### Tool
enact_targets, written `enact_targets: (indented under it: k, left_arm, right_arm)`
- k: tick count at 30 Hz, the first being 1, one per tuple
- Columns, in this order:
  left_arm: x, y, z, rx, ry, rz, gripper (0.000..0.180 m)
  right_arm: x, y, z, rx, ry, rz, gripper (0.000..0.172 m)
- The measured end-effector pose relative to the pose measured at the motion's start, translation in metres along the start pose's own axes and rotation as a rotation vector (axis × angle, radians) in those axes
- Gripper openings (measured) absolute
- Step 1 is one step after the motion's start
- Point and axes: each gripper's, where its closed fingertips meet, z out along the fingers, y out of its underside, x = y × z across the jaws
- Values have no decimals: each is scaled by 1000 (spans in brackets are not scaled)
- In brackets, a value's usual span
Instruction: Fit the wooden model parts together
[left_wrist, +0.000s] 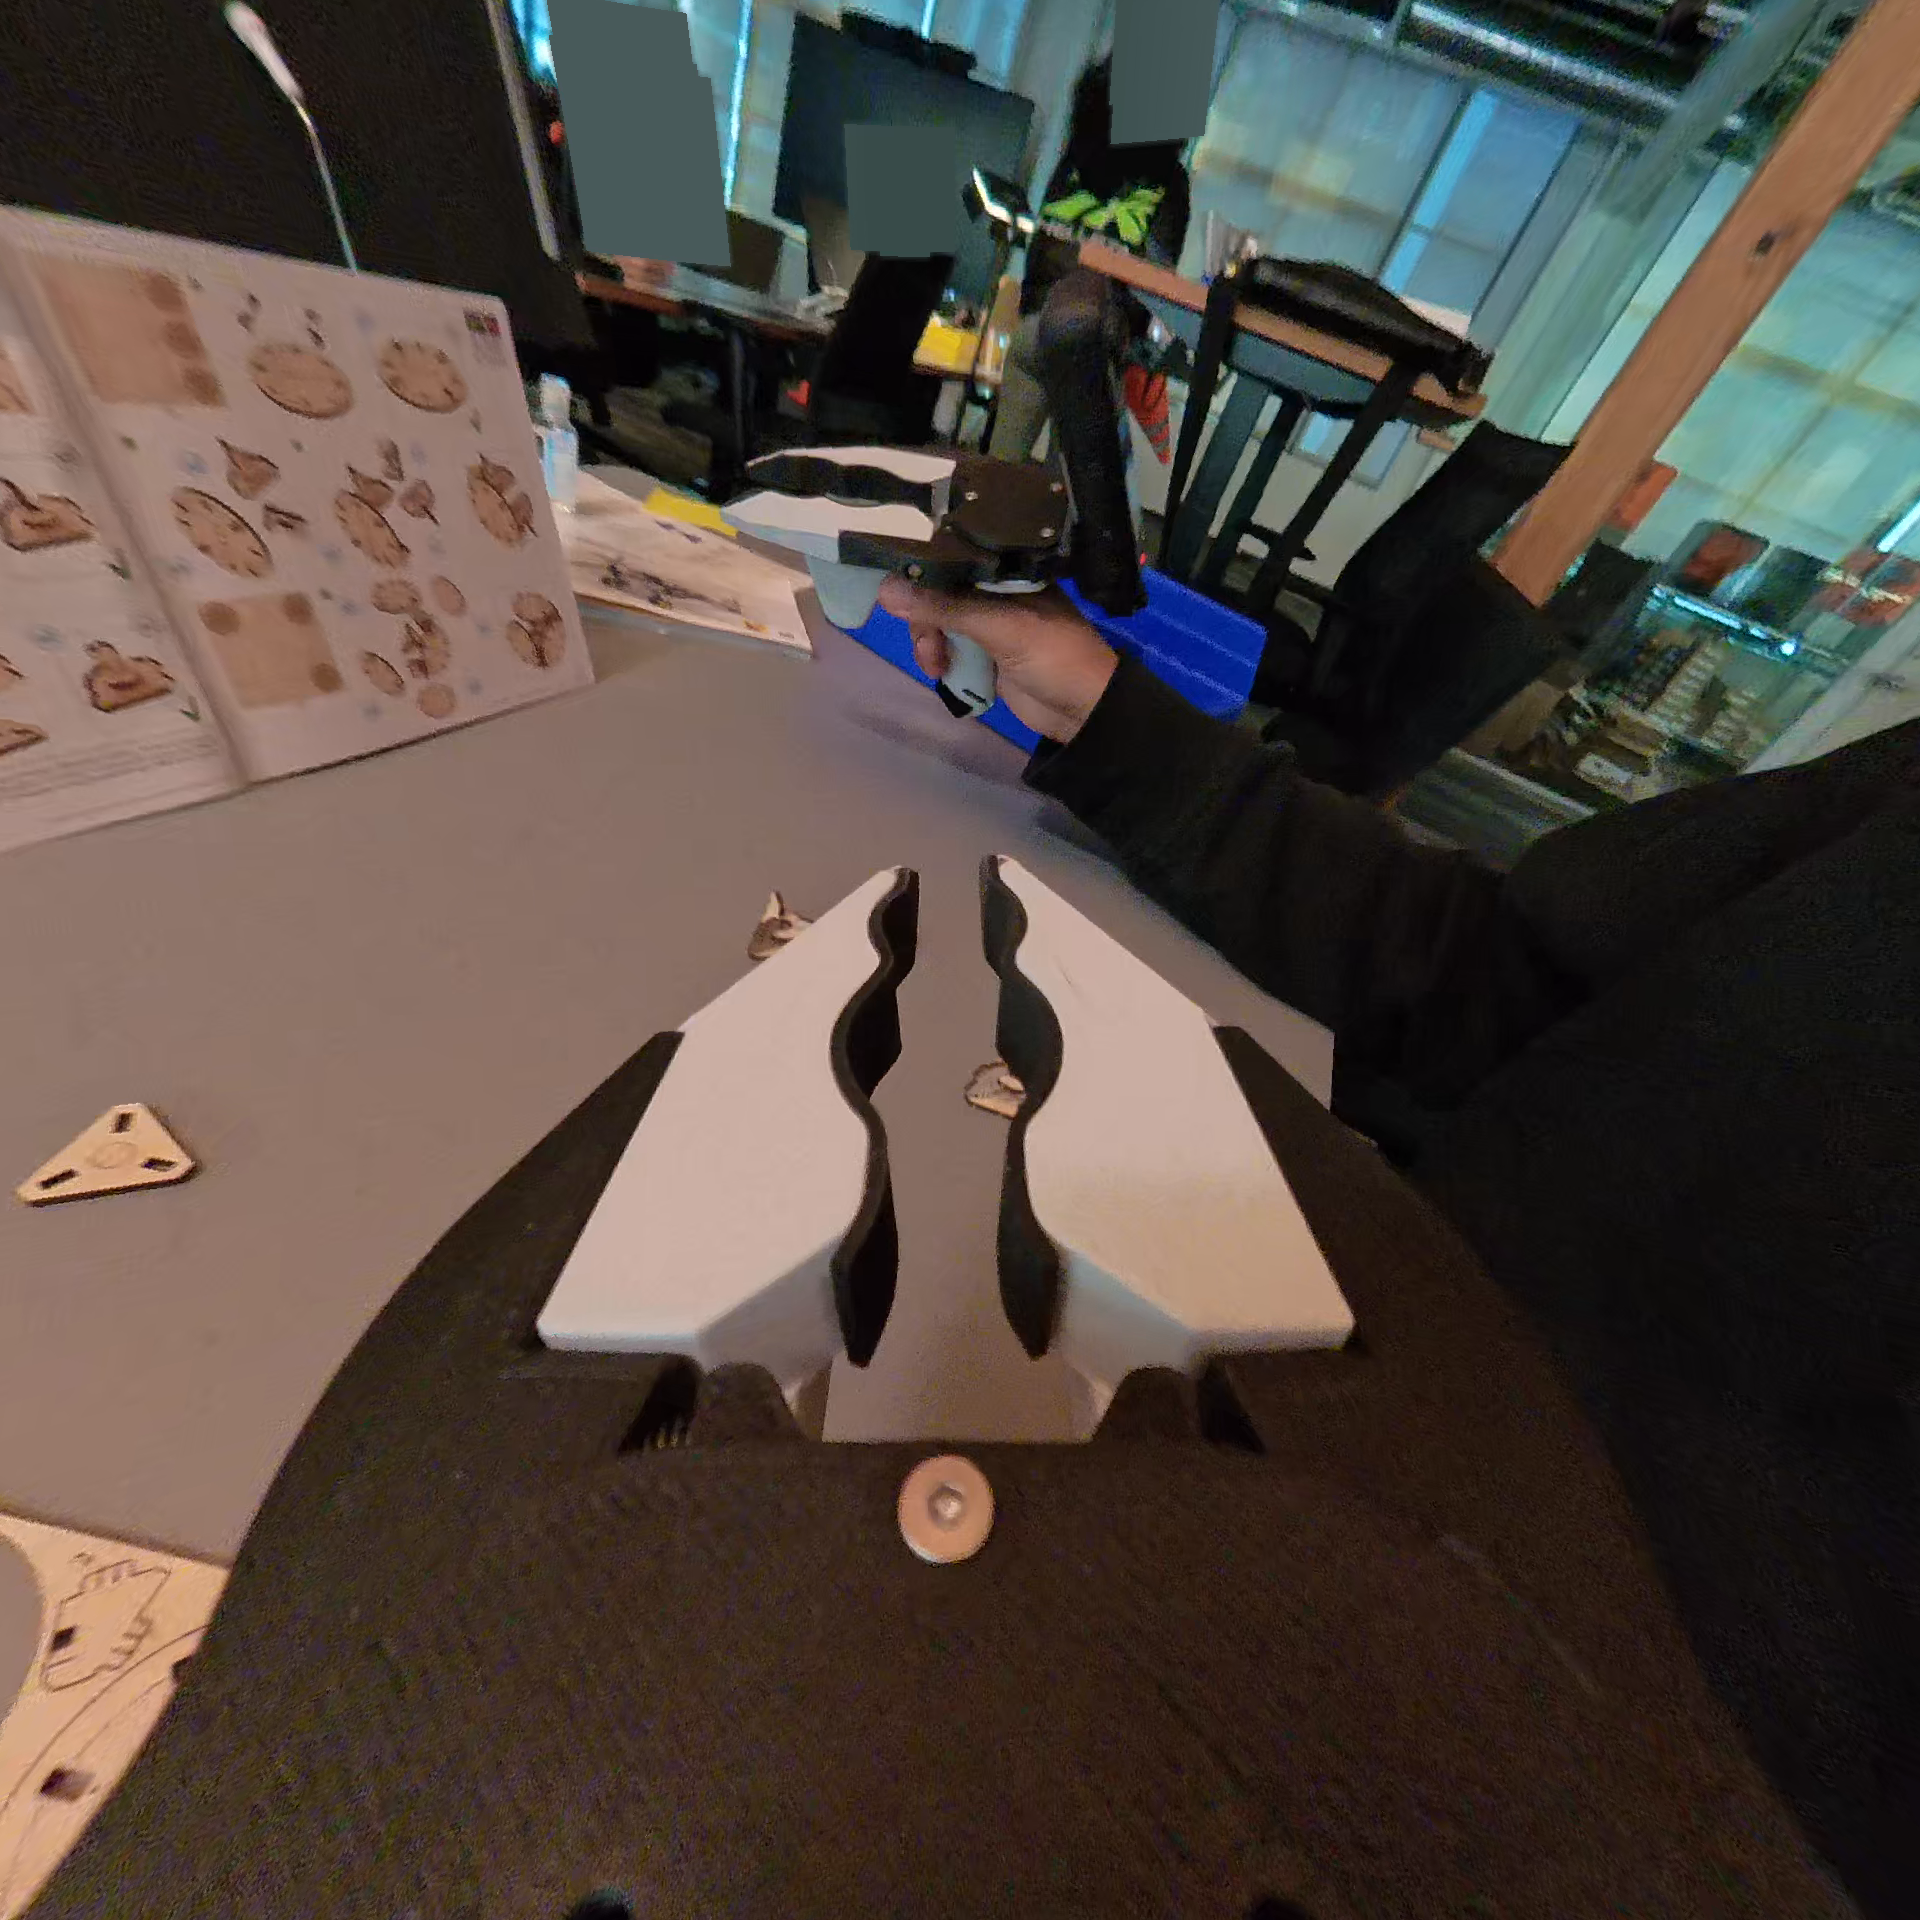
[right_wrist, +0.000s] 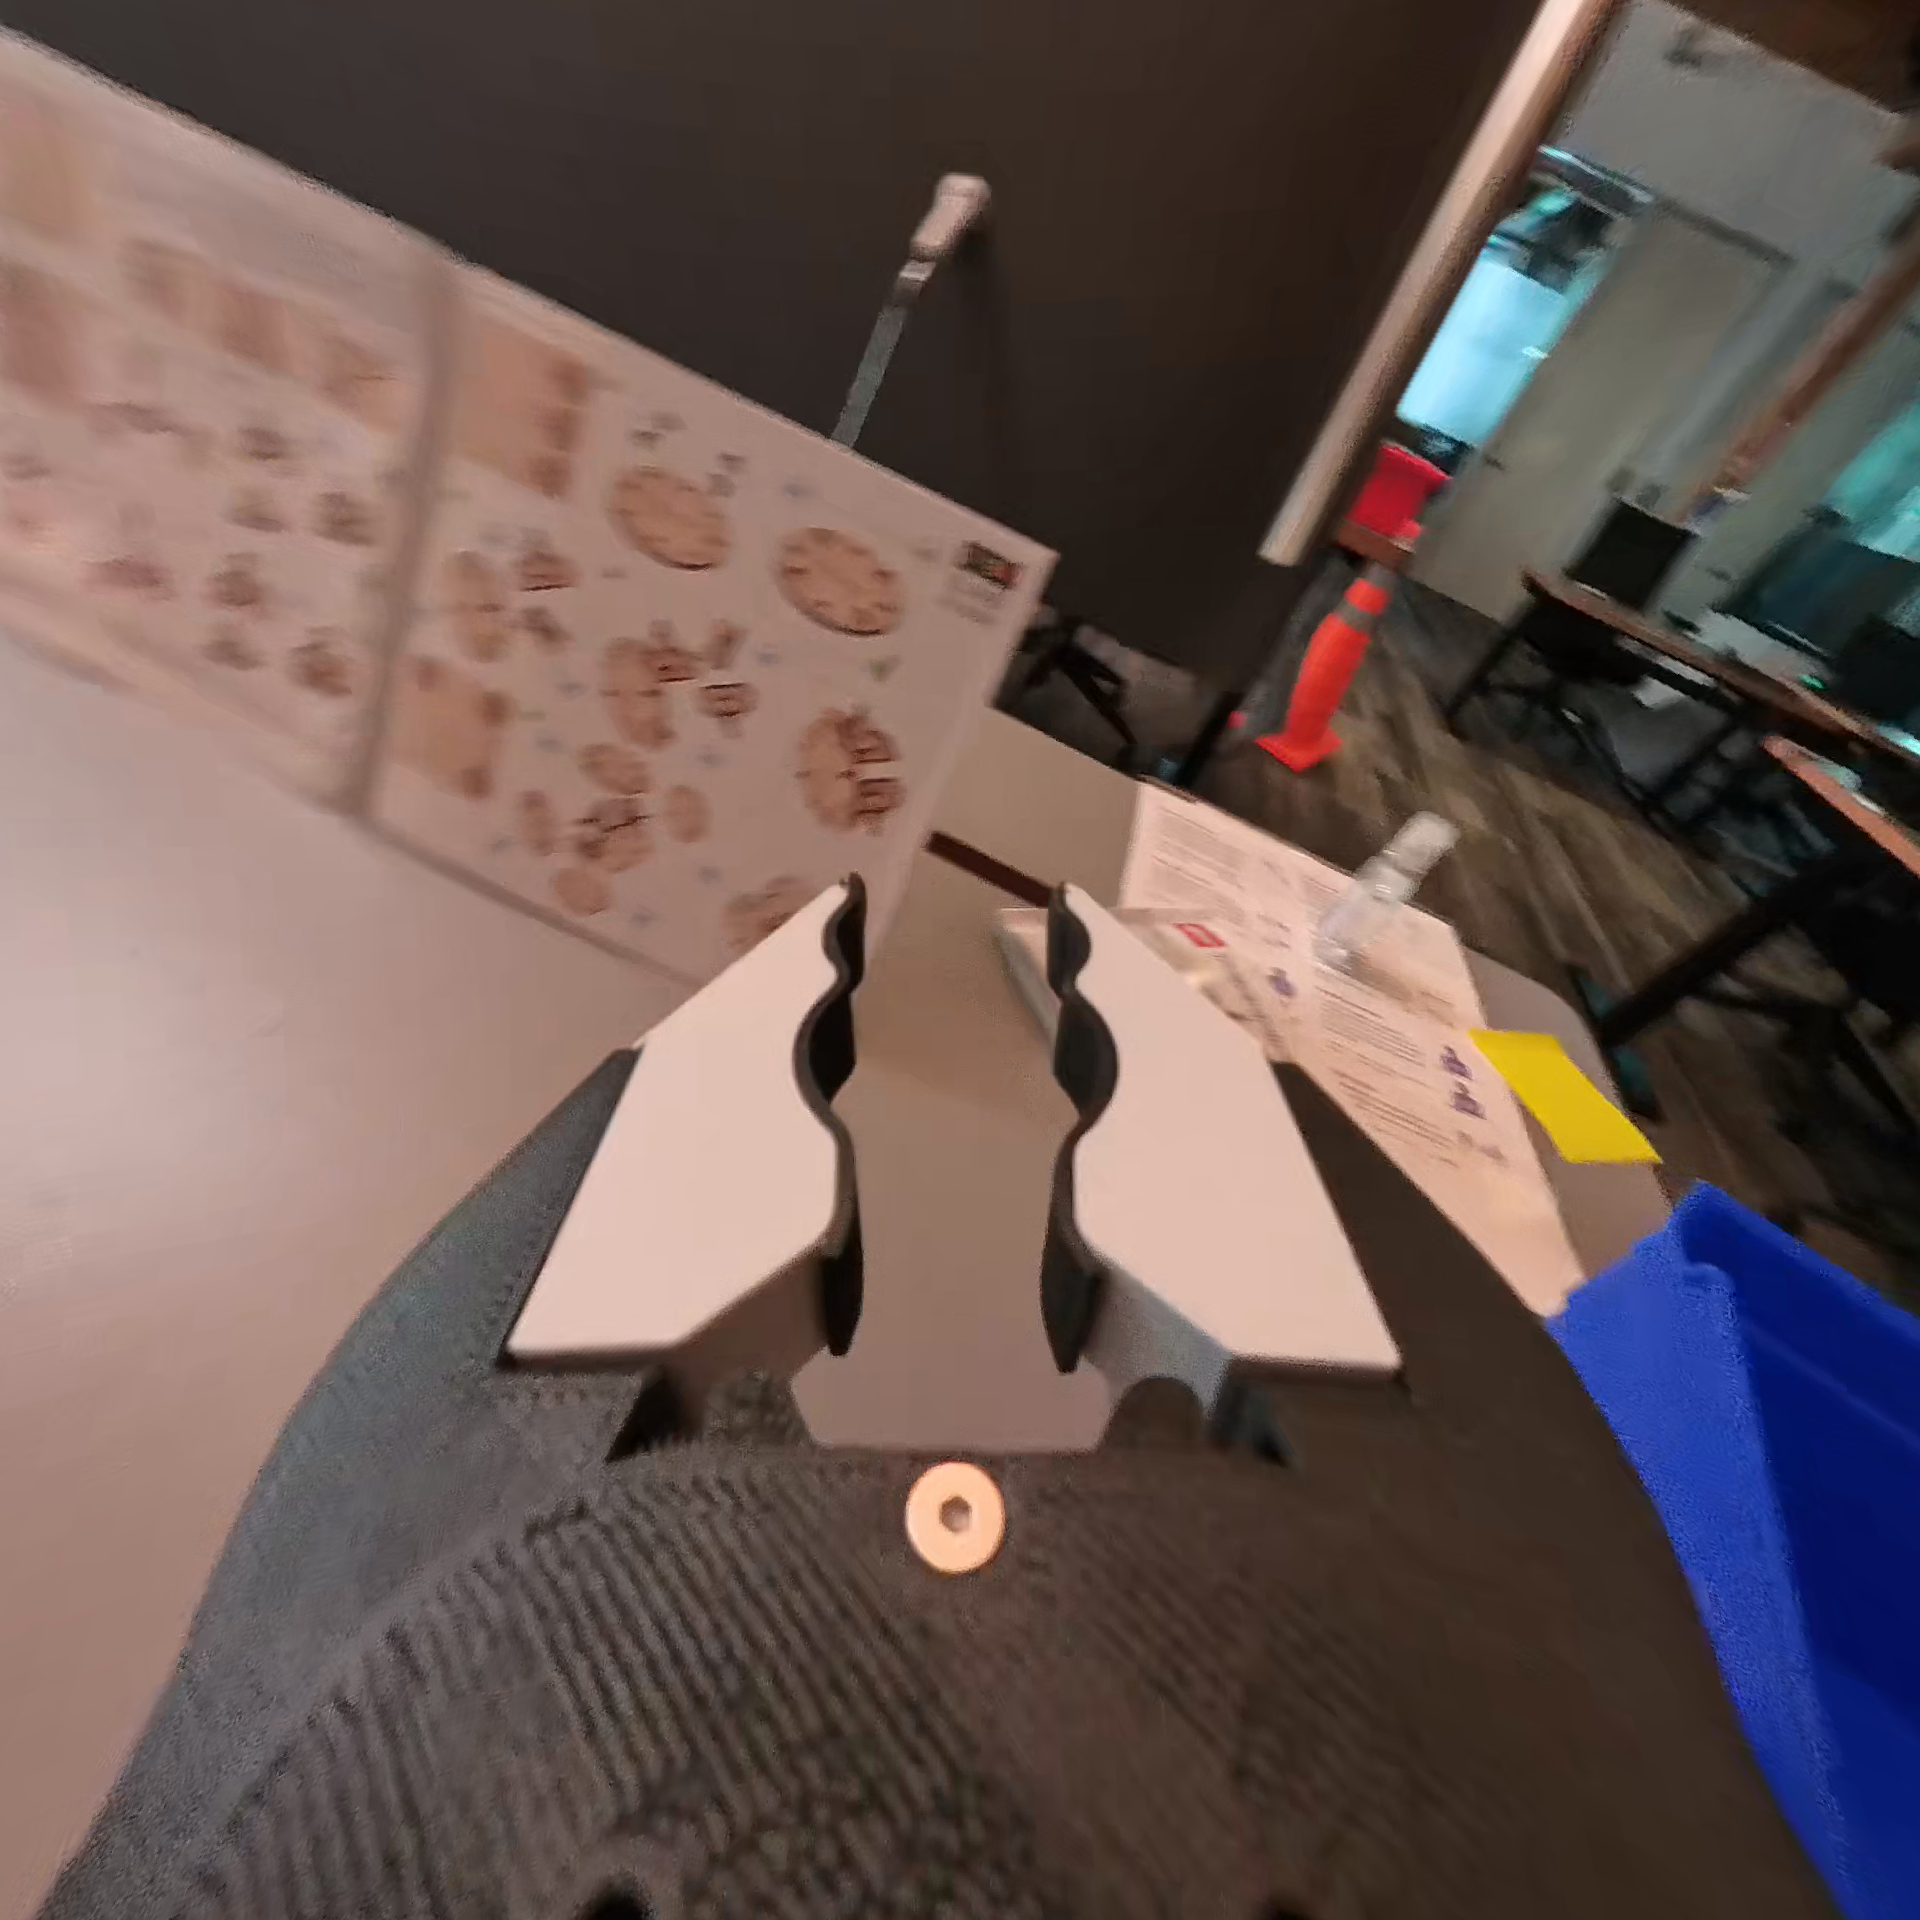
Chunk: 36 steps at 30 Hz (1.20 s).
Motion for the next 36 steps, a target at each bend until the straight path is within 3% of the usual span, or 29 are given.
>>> enact_targets:
  k: [8,10,13,19,24,27,32,36]
  left_arm:
    - [8,44,31,-157,54,-49,17]
    - [9,55,37,-195,66,-68,21]
    - [2,83,46,-322,7,-43,41]
    - [10,119,61,-484,-2,67,50]
    - [19,122,69,-503,21,104,51]
    - [22,120,74,-495,38,137,51]
    - [18,121,80,-513,31,178,51]
    - [19,126,82,-557,84,124,51]
  right_arm:
    - [-110,-4,-49,80,-340,-46,31]
    - [-130,-7,-61,92,-408,-7,32]
    - [-157,-12,-83,105,-549,155,35]
    - [-174,-4,-118,105,-665,306,42]
    - [-178,-6,-149,115,-715,414,46]
    - [-190,1,-167,59,-810,404,53]
    - [-215,55,-175,-242,-865,117,51]
    - [-234,73,-182,-354,-967,24,56]
